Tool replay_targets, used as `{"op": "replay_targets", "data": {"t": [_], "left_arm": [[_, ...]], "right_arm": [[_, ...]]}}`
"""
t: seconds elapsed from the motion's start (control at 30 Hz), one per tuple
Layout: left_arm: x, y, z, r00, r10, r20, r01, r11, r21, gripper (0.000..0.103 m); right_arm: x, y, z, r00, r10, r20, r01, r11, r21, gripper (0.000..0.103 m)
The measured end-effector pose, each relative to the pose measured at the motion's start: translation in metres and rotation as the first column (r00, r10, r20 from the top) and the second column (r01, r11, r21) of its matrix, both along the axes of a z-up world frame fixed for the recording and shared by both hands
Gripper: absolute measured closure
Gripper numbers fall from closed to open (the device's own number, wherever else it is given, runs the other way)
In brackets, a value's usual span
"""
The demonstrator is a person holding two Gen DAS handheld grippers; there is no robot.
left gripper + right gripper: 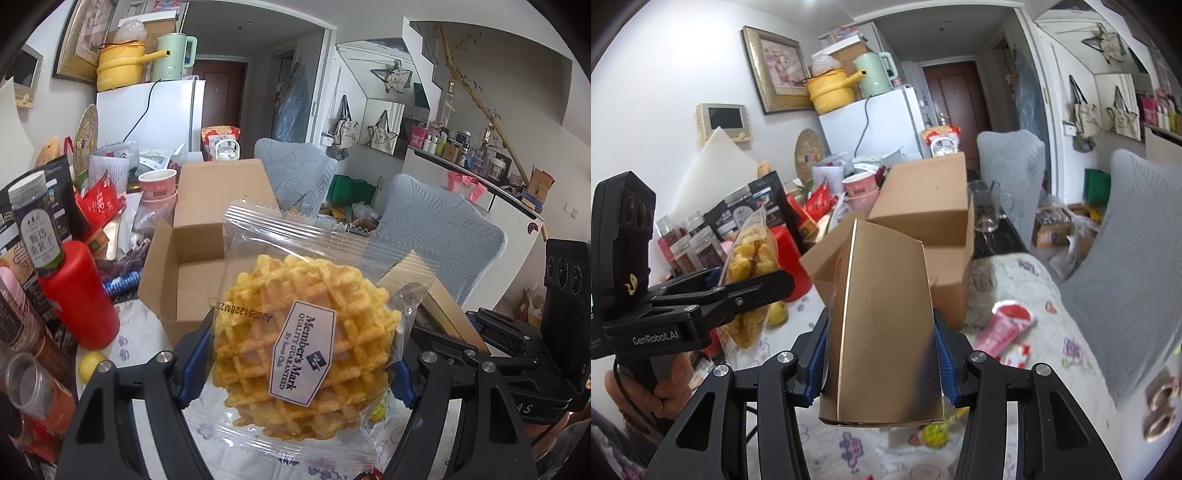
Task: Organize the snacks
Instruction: 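Carry the waffle with the left tool while the right tool carries the gold box to the cardboard box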
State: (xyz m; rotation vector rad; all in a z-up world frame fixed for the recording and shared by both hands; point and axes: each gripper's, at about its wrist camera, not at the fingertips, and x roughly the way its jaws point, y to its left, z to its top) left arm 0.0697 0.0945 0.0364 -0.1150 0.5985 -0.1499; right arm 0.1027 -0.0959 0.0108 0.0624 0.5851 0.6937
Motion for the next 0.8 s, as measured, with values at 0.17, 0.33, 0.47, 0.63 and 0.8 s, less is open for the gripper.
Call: {"op": "replay_targets", "data": {"t": [0.17,0.33,0.47,0.63,0.8], "left_arm": [[0.023,0.006,0.010,0.999,0.015,0.028,-0.015,1.000,0.023,0.025],[0.049,0.018,0.015,0.999,0.035,0.035,-0.036,0.999,0.015,0.025],[0.070,0.025,0.019,0.997,0.058,0.042,-0.059,0.998,0.027,0.025],[0.096,0.033,0.024,0.995,0.078,0.054,-0.081,0.995,0.051,0.025],[0.120,0.041,0.024,0.993,0.106,0.059,-0.110,0.991,0.071,0.025]], "right_arm": [[0.021,0.013,0.009,0.999,0.015,0.038,-0.015,1.000,-0.015,0.054],[0.042,0.027,0.020,0.996,0.029,0.079,-0.027,0.999,-0.033,0.054],[0.060,0.038,0.028,0.994,0.032,0.105,-0.027,0.998,-0.049,0.054],[0.085,0.055,0.033,0.991,0.043,0.124,-0.035,0.997,-0.066,0.054],[0.109,0.069,0.036,0.990,0.053,0.128,-0.041,0.995,-0.091,0.054]]}}
